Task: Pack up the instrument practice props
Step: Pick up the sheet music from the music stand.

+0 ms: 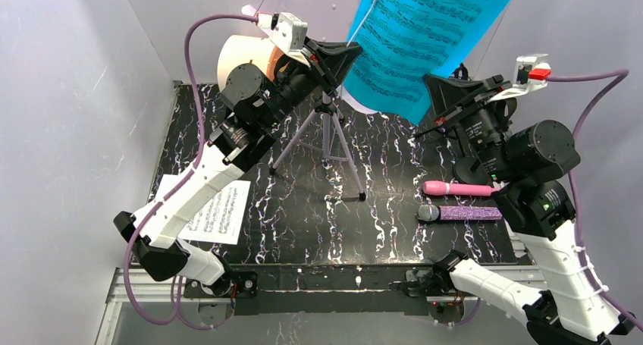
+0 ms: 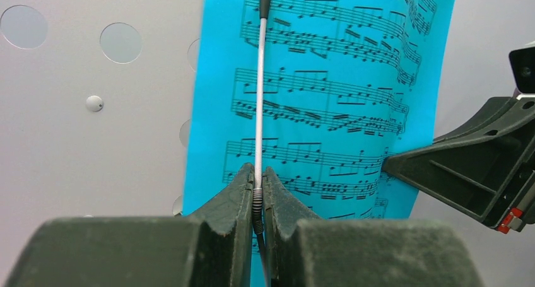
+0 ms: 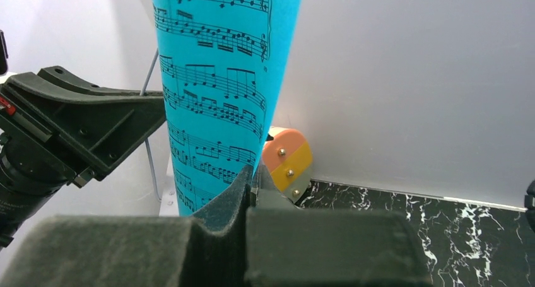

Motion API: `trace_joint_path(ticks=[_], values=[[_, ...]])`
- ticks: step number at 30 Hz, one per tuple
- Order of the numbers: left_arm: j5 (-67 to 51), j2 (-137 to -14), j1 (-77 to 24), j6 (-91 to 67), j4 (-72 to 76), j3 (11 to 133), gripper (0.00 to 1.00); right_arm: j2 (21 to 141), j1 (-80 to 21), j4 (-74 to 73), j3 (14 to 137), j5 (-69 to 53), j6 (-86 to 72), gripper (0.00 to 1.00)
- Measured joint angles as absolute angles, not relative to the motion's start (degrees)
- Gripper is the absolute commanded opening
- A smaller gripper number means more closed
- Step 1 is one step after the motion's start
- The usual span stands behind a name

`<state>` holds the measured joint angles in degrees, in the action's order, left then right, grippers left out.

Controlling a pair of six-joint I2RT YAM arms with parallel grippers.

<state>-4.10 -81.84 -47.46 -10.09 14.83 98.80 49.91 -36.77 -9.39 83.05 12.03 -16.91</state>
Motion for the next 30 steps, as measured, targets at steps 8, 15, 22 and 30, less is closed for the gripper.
trace_joint_path(ticks=[8,15,22,30], values=[[-3.55,-81.62,-47.66,-9.54,15.49,97.97,0.00,45.28,-36.77,-12.53,80.77,15.18,-16.71,0.01],[-3.09,-81.52,-47.77,-9.32,16.40,97.38,0.05,40.34,-36.77,-16.80,80.20,18.00,-16.84,0.01],[-2.20,-81.43,-47.77,-7.66,17.65,96.82,0.25,35.92,-36.75,-21.50,78.46,20.67,-18.04,0.01],[-0.30,-80.14,-47.75,-5.96,17.76,94.15,0.64,30.35,-36.75,-27.35,72.84,23.22,-21.39,0.01]])
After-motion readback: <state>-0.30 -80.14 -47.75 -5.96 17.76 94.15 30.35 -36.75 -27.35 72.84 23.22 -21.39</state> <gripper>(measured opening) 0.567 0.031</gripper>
